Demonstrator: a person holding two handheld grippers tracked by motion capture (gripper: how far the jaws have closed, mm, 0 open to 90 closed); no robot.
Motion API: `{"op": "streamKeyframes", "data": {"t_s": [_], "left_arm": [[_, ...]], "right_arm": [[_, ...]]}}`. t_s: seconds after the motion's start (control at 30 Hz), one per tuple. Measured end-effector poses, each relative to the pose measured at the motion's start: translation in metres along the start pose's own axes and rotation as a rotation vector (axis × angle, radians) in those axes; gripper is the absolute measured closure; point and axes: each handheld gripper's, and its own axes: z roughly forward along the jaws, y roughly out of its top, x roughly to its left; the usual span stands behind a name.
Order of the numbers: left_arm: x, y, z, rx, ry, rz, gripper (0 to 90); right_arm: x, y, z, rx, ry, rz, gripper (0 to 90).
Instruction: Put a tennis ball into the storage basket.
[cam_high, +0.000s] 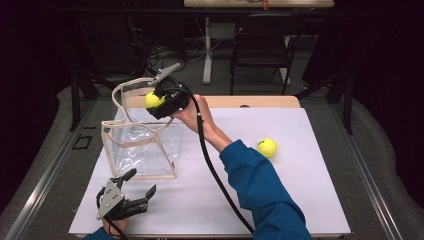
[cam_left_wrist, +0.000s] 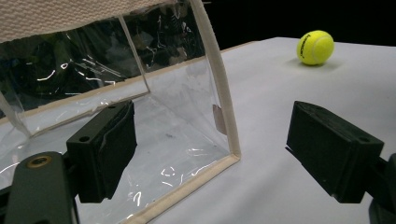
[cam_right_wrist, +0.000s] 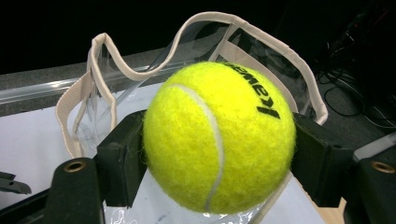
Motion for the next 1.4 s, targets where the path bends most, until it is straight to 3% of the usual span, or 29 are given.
{"op": "streamKeyframes", "data": {"t_s": [1.4], "left_arm": [[0.000,0.000,0.000,-0.005,-0.001,-0.004,15.8]], "right_arm": [[-0.001,-0.001,0.024,0.115,0.019,0.029,26.3]]}}
